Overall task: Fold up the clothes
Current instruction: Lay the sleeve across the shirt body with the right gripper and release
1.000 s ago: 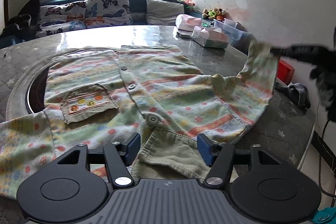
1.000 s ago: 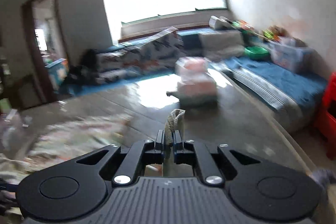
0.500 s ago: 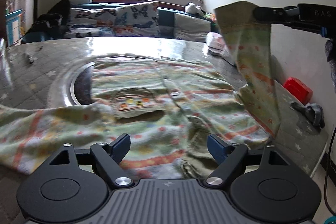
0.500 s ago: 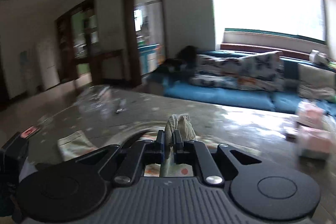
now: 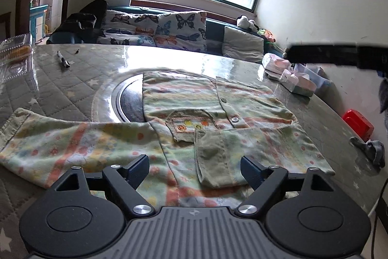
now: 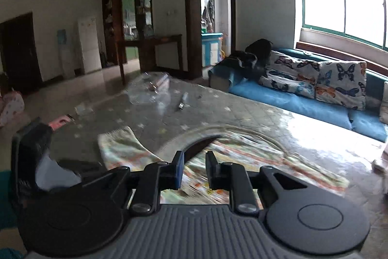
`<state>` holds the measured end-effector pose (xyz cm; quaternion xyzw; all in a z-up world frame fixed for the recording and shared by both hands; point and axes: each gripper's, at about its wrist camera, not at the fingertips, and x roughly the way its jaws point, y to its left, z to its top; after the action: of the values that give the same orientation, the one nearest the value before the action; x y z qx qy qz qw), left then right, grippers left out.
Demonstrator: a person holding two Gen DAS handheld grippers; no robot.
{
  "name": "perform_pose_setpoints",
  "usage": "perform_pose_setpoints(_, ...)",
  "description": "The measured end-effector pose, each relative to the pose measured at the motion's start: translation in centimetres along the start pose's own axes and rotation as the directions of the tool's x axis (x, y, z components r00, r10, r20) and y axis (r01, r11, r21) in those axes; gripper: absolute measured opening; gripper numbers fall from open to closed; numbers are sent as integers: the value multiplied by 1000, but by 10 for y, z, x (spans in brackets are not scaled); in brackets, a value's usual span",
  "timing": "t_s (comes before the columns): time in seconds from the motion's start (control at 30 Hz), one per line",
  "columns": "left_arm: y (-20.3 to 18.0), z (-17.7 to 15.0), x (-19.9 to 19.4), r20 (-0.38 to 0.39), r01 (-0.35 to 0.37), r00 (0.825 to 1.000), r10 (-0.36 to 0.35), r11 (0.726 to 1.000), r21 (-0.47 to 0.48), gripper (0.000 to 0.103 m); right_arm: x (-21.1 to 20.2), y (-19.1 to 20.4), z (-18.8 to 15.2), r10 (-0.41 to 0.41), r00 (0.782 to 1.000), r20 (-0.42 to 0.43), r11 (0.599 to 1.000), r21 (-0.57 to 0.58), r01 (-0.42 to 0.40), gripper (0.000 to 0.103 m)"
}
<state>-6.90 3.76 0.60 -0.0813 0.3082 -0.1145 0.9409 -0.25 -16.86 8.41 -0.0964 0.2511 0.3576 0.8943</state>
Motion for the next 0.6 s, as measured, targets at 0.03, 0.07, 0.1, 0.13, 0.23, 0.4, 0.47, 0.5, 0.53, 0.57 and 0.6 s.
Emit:
perform_pose_setpoints(0.03, -1, 1, 0, 5, 3, 1000, -3, 1000, -2, 85, 0, -4, -4, -20, 1000, -22, 1000, -12, 20, 19)
perform_pose_setpoints(0.07, -3, 2, 0, 8, 11, 1000, -11, 1000, 1, 85, 0, -8, -9, -38, 998, -51, 999, -20, 37, 19)
perform_pose_setpoints(0.1, -5, 3, 1, 11, 19, 1000, -19, 1000, 5, 84, 0, -13, -17, -52, 995, -85, 998, -25, 50, 19)
perform_pose_setpoints(0.13, -8, 4, 2, 14, 27, 1000, -27, 1000, 9, 83, -1, -20, -25, -66, 991, -118, 998, -29, 63, 19)
perform_pose_setpoints(0.23, -19, 7, 9, 11, 61, 998, -61, 998, 29, 80, 2, -39, -56, -97, 972, -216, 995, -20, 95, 19)
perform_pose_setpoints(0.4, -39, 11, 24, -13, 120, 993, -120, 991, 67, 70, 2, -61, -106, -116, 946, -301, 987, 69, 143, 18)
perform_pose_setpoints(0.47, -45, 12, 32, -29, 136, 991, -134, 988, 76, 67, -1, -69, -117, -122, 942, -312, 982, 102, 161, 18)
perform_pose_setpoints(0.5, -47, 12, 36, -40, 139, 990, -136, 987, 78, 66, -3, -72, -123, -124, 941, -314, 979, 116, 167, 18)
perform_pose_setpoints(0.53, -48, 12, 40, -51, 142, 989, -138, 987, 81, 65, -6, -75, -128, -125, 940, -317, 976, 130, 173, 18)
perform_pose_setpoints(0.57, -48, 12, 44, -63, 142, 989, -138, 987, 81, 64, -8, -78, -129, -120, 942, -313, 976, 137, 170, 18)
perform_pose_setpoints(0.6, -48, 12, 48, -74, 143, 988, -137, 986, 80, 64, -10, -79, -128, -119, 942, -313, 976, 136, 168, 18)
